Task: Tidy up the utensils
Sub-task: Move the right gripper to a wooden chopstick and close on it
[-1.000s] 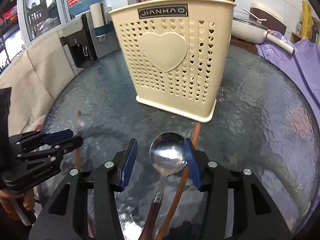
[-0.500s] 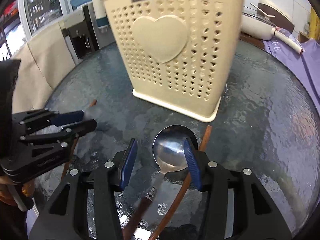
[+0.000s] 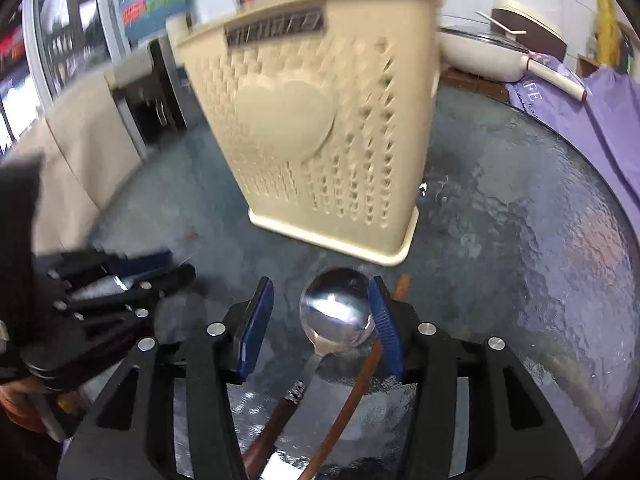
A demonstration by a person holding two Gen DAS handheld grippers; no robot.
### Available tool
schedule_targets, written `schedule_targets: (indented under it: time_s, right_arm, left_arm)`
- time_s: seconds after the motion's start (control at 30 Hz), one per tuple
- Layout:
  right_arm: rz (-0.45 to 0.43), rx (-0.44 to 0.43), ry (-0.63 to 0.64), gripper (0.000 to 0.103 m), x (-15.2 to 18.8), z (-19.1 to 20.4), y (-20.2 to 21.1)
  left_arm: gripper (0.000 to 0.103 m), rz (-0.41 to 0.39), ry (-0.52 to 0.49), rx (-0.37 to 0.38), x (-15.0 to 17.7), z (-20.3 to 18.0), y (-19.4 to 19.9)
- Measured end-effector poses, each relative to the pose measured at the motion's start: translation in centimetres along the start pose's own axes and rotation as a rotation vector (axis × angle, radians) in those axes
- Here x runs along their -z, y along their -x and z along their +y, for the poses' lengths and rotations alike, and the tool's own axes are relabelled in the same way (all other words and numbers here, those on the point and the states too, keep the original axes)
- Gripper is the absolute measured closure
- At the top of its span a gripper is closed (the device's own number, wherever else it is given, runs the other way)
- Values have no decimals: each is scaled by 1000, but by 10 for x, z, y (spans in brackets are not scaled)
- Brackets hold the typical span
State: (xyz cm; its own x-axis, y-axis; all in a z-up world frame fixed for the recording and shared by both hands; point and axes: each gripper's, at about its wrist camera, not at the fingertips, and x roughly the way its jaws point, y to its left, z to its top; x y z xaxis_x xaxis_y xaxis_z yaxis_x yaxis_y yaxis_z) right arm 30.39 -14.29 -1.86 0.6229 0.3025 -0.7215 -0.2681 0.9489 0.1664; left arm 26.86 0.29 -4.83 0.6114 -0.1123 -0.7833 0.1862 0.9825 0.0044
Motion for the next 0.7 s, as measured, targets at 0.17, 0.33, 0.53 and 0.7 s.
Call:
schedule_targets:
  time_s: [0.17, 0.33, 0.53, 0.7]
  right_arm:
    - [50, 18, 1, 34, 2, 0, -10]
    - [63, 51, 51, 44, 5, 7, -16]
    - [29, 19, 2, 44, 7, -2, -5]
    - [-3, 45, -21, 44, 9, -8, 12]
  left_arm:
    - [92, -7, 29, 23, -2, 7, 2]
    - [94, -23, 68, 42, -3, 13, 7]
    - [95, -24, 206, 113, 1, 47, 14]
    - [95, -12, 230, 84, 5, 60, 11]
